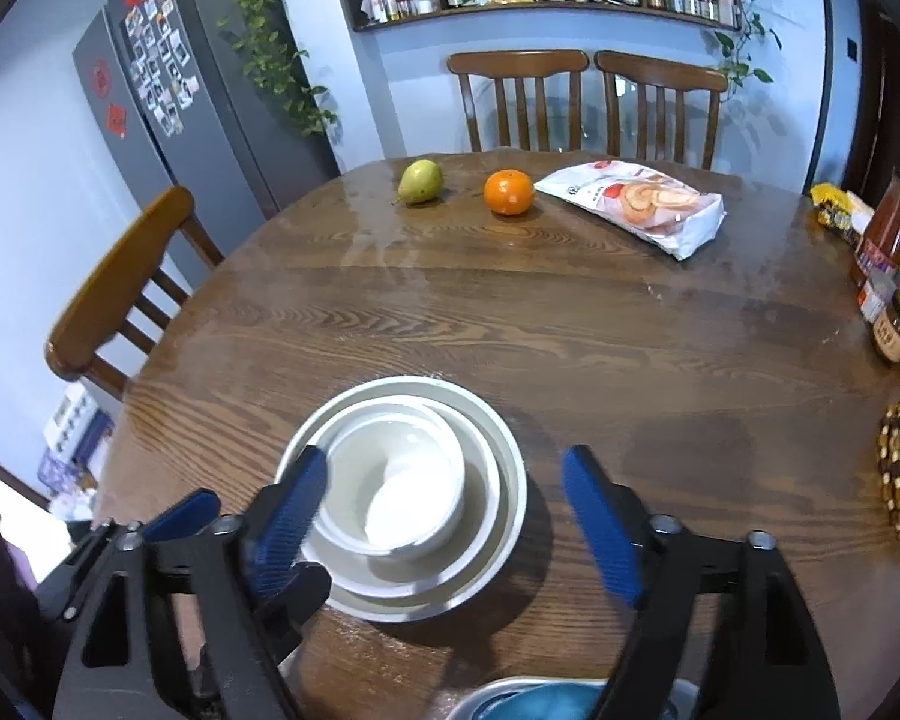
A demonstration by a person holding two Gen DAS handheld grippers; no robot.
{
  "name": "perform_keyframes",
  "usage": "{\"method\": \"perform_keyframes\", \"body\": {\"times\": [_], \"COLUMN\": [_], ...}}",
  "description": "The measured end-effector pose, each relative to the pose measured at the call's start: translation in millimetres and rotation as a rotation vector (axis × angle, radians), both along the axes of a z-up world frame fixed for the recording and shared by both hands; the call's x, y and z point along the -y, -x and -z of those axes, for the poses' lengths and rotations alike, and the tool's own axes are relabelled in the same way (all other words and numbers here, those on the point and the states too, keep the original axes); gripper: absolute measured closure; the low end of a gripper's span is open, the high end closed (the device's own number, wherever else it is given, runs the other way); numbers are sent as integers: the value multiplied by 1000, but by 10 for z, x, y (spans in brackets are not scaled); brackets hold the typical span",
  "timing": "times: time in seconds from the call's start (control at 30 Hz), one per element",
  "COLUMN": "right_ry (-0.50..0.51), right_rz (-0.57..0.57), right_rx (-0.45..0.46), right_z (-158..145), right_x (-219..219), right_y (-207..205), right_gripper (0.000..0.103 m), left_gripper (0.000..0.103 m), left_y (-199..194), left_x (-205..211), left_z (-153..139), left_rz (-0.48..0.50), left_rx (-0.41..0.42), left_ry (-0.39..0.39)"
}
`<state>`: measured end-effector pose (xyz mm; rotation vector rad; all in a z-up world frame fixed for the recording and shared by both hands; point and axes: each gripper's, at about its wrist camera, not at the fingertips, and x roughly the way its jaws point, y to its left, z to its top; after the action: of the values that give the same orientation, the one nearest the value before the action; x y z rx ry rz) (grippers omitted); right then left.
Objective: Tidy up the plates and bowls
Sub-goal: 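Grasp the rim of the nested bowl stack with the right tool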
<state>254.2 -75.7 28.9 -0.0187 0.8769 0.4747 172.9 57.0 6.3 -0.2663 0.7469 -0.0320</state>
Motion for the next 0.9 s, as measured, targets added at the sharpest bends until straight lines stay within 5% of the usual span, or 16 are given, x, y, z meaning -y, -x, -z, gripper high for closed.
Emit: {"method": "perform_keyframes", "body": {"times": [0.9], "right_ry": [-122], "right_rz": [-2], "right_rx": [-266], "right_z": [482], "right_x": [66], "right_y": [-443], "right_gripper": [18], "left_gripper": [21], "left_y": [-462], "left_x": [-122], "left_z": [325], "left_rz": [-25], "left_rx": [-203], "left_ry": [125]}}
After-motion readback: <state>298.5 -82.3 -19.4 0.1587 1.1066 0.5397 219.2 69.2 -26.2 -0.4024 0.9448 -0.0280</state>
